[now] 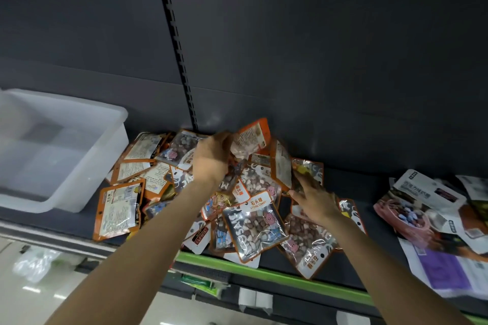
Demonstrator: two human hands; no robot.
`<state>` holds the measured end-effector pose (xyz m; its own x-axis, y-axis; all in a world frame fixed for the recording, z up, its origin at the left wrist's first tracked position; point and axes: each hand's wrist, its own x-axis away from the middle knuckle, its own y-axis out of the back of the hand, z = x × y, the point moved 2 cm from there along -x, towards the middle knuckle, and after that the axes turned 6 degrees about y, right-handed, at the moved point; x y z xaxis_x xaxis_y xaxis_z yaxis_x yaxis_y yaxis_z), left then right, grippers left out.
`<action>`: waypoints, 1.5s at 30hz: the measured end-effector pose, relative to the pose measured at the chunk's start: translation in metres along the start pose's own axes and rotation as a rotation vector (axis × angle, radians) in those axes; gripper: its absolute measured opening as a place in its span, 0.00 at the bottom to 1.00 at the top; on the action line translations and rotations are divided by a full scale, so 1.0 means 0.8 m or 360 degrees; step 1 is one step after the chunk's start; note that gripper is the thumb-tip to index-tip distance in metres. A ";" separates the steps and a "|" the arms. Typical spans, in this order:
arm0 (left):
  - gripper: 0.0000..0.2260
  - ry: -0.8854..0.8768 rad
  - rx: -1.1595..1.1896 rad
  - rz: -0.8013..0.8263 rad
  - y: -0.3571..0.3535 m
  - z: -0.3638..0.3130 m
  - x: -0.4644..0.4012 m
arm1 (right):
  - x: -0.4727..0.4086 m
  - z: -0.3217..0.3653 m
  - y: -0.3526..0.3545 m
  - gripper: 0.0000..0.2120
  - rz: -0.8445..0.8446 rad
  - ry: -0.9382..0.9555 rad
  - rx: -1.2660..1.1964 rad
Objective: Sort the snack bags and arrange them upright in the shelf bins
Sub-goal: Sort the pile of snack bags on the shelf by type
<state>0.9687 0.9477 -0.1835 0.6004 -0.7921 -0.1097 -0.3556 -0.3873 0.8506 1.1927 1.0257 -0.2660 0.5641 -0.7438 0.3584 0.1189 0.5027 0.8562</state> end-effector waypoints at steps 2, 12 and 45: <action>0.13 0.0079 -0.0062 -0.0040 -0.011 -0.014 -0.004 | -0.001 -0.002 0.004 0.27 -0.0040 0.0025 -0.0189; 0.20 -0.0637 -0.0311 0.1014 -0.093 -0.026 0.045 | 0.015 0.005 0.040 0.22 -0.0960 0.0132 -0.0423; 0.17 -0.0593 -0.0856 0.0476 -0.008 0.049 0.040 | -0.023 0.063 -0.013 0.47 -0.0108 -0.0037 0.0064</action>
<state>0.9619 0.9065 -0.2128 0.2138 -0.9735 0.0808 -0.0070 0.0812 0.9967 1.1397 1.0121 -0.2629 0.5368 -0.7857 0.3073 0.1229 0.4331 0.8929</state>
